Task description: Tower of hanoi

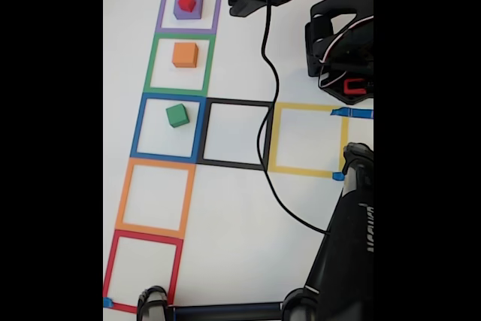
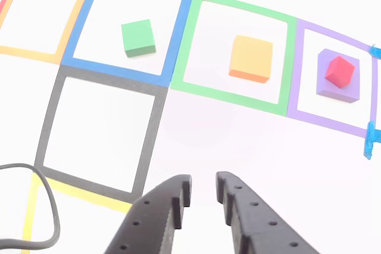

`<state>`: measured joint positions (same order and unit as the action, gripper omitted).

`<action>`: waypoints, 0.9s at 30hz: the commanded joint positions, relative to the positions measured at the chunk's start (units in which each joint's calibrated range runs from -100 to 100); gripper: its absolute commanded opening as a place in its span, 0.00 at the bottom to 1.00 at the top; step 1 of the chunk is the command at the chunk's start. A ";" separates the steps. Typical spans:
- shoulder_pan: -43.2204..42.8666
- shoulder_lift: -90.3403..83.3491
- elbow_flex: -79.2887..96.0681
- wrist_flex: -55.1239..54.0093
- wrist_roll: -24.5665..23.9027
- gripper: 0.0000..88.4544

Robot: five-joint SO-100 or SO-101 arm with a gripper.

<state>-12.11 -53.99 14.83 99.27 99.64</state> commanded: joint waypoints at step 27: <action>-5.91 -0.15 59.99 -75.23 0.36 0.24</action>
<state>-19.72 -56.18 71.85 34.86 99.64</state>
